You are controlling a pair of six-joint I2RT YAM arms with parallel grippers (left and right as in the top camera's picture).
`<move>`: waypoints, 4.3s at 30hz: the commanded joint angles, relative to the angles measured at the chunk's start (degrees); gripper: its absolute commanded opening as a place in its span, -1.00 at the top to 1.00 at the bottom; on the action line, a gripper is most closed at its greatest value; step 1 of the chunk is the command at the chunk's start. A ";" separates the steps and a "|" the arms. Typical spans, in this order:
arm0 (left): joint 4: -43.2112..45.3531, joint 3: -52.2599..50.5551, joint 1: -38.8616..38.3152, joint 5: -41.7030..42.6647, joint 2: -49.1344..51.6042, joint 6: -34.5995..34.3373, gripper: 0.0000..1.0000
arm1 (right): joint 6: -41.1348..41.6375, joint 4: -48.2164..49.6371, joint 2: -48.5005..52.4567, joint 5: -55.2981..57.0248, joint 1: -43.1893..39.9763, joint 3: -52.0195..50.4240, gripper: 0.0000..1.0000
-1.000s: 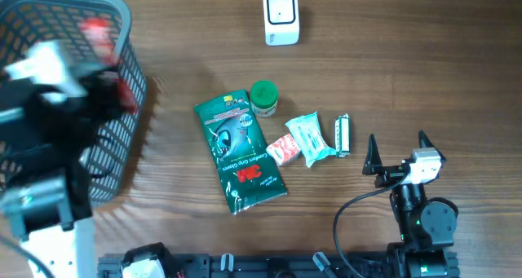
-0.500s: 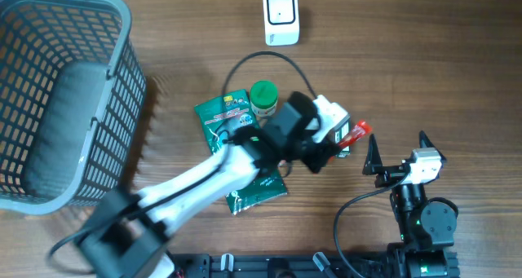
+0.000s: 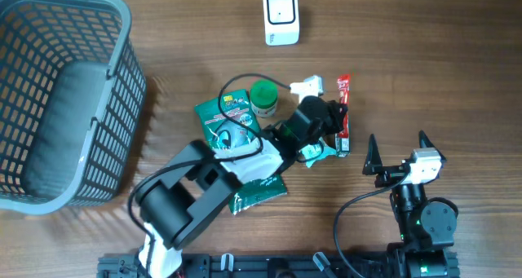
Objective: Scan the item barcode
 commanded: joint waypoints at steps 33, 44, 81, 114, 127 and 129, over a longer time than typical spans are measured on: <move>-6.32 0.55 -2.95 -8.07 -9.64 31.26 0.13 | -0.26 0.33 -0.26 0.55 0.20 -0.07 -0.99; 1.90 0.55 3.76 -37.03 -42.27 90.77 -0.81 | -0.26 0.33 -0.26 0.55 0.20 -0.07 -0.99; -37.55 0.59 40.98 -11.23 -96.48 86.95 -1.00 | 45.88 0.37 -0.24 -8.09 0.20 -0.07 -0.99; -53.20 0.24 50.93 8.63 -113.74 72.78 -1.00 | 38.23 -25.53 27.39 -28.17 0.20 22.58 -0.99; -59.76 -21.90 50.84 11.56 -113.74 65.70 -1.00 | 51.95 -26.32 30.08 -34.29 0.70 23.15 -0.91; -59.21 -25.16 50.84 11.56 -113.74 65.68 -1.00 | 56.00 -25.83 33.75 -33.14 2.56 22.93 -0.87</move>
